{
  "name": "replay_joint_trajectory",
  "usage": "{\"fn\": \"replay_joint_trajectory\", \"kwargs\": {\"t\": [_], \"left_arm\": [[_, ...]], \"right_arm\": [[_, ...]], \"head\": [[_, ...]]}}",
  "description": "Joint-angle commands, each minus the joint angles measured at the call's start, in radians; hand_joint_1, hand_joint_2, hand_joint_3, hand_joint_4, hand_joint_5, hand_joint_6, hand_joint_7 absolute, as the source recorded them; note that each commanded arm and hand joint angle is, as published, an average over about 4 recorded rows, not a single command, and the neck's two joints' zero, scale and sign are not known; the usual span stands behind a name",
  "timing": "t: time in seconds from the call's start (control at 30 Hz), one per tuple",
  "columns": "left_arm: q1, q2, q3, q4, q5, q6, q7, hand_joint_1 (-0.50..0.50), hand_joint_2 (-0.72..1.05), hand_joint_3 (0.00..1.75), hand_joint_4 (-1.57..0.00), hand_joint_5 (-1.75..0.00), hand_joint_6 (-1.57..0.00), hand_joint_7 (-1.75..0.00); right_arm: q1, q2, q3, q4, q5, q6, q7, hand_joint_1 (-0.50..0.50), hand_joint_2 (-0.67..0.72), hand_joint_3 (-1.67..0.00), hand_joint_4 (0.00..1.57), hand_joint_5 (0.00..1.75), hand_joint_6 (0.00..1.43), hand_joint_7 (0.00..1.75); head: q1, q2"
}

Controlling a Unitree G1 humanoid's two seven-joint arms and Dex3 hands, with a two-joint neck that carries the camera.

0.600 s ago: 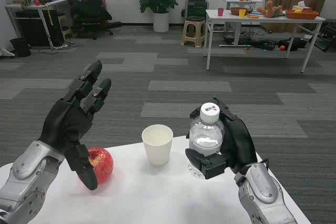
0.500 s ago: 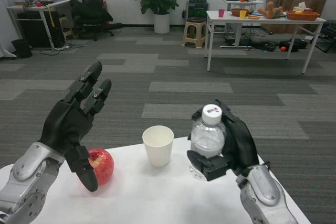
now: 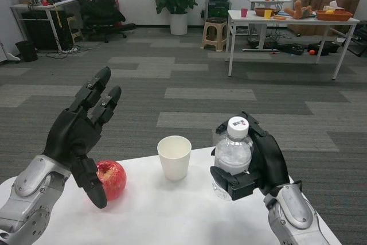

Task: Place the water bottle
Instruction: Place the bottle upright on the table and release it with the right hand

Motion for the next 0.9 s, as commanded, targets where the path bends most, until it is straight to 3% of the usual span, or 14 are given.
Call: {"fn": "replay_joint_trajectory", "kwargs": {"t": [0.03,0.2,0.53,0.73,0.9], "left_arm": [[0.003,0.011,0.006,0.007,-0.003,0.001,-0.004,-0.5,-0.64,0.09,0.0,0.0,0.0,0.0],[0.002,0.009,0.005,0.011,-0.002,0.001,-0.004,-0.5,-0.64,0.09,0.0,0.0,0.0,0.0],[0.001,0.006,0.009,0.012,-0.003,0.001,-0.004,-0.5,-0.64,0.09,0.0,0.0,0.0,0.0],[0.0,0.006,0.008,0.012,-0.003,0.001,-0.003,-0.5,-0.64,0.09,0.0,0.0,0.0,0.0],[-0.005,0.006,0.006,0.019,-0.003,0.001,-0.004,-0.5,-0.64,0.09,0.0,0.0,0.0,0.0]], "right_arm": [[-0.022,-0.002,-0.001,0.002,0.009,-0.022,-0.002,0.42,-0.03,-1.59,0.63,1.45,0.69,1.54],[-0.038,-0.021,0.038,0.054,-0.001,-0.024,-0.002,0.42,-0.03,-1.59,0.63,1.45,0.68,1.54],[-0.083,-0.032,0.105,0.244,-0.01,-0.119,0.05,0.42,-0.03,-1.59,0.63,1.45,0.66,1.54],[-0.084,-0.034,0.105,0.291,-0.011,-0.143,0.059,0.42,-0.03,-1.55,0.63,1.45,0.65,1.54],[-0.061,-0.037,0.068,0.285,-0.051,-0.114,0.059,0.42,-0.03,-1.59,0.61,1.45,0.63,1.54]], "head": [[-0.002,-0.001],[0.004,-0.004],[0.009,-0.019],[0.003,-0.028],[-0.002,-0.037]]}}
